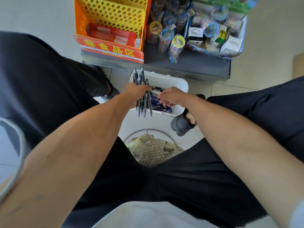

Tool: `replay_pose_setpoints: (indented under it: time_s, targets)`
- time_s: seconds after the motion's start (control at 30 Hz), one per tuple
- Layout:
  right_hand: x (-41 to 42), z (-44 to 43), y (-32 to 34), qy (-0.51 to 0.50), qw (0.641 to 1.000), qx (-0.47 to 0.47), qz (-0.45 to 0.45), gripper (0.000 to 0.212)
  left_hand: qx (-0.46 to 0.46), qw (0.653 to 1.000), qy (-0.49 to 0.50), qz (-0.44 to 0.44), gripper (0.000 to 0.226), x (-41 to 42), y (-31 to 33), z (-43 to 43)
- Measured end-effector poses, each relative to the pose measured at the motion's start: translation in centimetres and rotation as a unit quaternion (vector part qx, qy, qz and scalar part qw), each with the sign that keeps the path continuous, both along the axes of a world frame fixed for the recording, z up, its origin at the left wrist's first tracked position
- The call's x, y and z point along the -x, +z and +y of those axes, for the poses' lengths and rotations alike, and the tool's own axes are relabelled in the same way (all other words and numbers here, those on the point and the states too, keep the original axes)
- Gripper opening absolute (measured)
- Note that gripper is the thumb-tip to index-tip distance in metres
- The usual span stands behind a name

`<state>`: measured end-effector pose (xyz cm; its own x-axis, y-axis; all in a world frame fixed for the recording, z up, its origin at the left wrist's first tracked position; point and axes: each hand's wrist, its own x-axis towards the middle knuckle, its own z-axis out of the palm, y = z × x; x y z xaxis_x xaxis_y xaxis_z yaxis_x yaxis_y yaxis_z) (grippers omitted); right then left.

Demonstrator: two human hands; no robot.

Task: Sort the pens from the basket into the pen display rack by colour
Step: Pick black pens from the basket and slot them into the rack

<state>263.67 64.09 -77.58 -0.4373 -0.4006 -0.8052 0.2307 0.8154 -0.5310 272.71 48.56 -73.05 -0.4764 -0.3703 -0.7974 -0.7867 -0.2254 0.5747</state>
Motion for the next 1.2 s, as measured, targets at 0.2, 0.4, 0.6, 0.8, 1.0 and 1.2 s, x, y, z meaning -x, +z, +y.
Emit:
replay_pose_setpoints:
  time_s: [0.2,0.4,0.6,0.8,1.0,1.2]
  targets:
    - [0.1,1.7,1.4,0.017,0.997,-0.045,0.065,0.028,0.022,0.999,-0.006,0.04,0.018,-0.4,1.3,1.4]
    - [-0.2,1.5,3.6,0.018,0.991,-0.041,0.124,0.029,0.057,0.995,-0.028,0.071,0.015,-0.1,2.7,1.7]
    - [0.5,0.9,7.7,0.029,0.981,-0.032,0.191,0.03,0.063,0.993,-0.047,0.092,0.024,0.5,4.7,1.8]
    - [1.2,1.6,11.5,0.014,0.974,-0.013,0.225,0.018,0.08,0.987,-0.053,0.131,0.028,0.9,8.6,2.1]
    - [0.2,1.0,15.3,0.02,0.963,0.0,0.27,0.024,0.109,0.976,-0.067,0.176,0.033,1.0,12.0,2.7]
    - [0.1,0.8,19.8,0.046,0.941,0.037,0.332,0.027,0.151,0.965,-0.06,0.207,0.034,0.5,16.5,2.6]
